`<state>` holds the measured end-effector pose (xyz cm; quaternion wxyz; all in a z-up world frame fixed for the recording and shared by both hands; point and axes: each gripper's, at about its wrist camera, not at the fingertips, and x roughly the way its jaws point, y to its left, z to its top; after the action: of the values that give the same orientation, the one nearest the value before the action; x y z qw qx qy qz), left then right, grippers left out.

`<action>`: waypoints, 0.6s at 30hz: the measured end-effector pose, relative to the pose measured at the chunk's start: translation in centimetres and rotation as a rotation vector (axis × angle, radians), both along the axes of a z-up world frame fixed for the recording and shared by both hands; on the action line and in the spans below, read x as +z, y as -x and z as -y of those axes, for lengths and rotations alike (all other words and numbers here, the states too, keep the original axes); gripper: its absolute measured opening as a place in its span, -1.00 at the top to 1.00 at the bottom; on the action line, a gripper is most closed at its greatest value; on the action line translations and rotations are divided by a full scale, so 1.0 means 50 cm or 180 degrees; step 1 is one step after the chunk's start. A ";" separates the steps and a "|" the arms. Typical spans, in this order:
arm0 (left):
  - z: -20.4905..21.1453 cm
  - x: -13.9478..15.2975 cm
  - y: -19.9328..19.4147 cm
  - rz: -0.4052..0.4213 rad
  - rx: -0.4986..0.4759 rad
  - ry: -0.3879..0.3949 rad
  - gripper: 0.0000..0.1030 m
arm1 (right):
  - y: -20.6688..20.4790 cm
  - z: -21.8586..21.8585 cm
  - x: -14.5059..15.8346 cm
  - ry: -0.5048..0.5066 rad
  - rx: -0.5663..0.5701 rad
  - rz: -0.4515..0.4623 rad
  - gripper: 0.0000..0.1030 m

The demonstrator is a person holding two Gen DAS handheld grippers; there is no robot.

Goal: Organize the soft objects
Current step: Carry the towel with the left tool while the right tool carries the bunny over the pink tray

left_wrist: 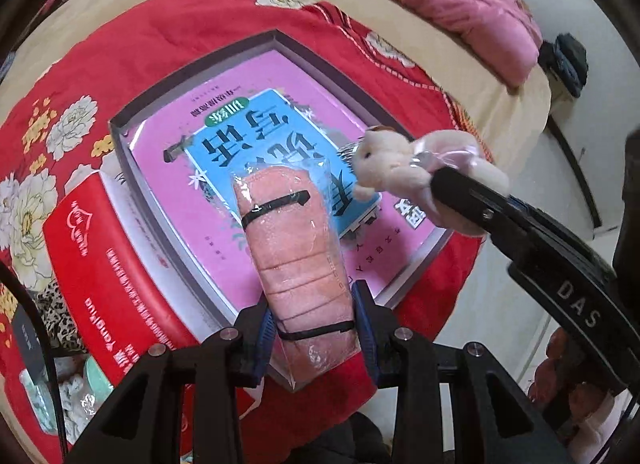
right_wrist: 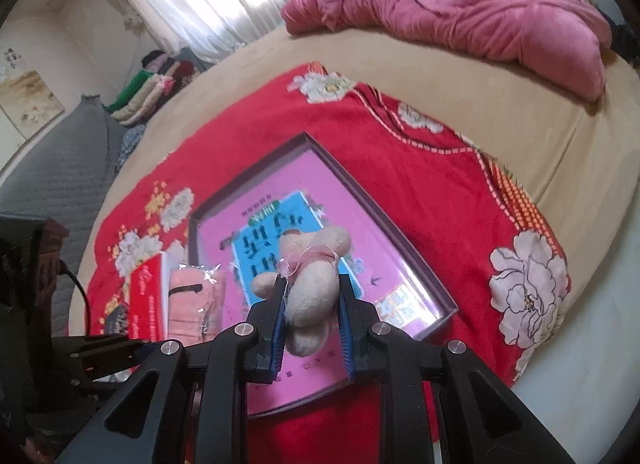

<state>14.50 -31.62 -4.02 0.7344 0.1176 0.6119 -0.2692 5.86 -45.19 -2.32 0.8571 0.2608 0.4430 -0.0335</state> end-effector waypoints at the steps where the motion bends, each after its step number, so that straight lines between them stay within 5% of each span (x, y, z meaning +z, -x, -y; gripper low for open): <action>1: 0.003 -0.006 0.000 -0.0029 -0.0017 -0.0013 0.29 | -0.003 0.000 -0.009 -0.0018 0.0010 -0.0010 0.56; 18: 0.011 -0.055 -0.012 -0.0226 -0.0010 -0.0132 0.28 | -0.019 -0.001 -0.093 0.0384 0.0006 -0.0516 0.31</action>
<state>15.09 -32.17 -6.78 0.7092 0.1241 0.6428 -0.2616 6.79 -45.17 -7.00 0.8327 0.2047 0.5083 -0.0803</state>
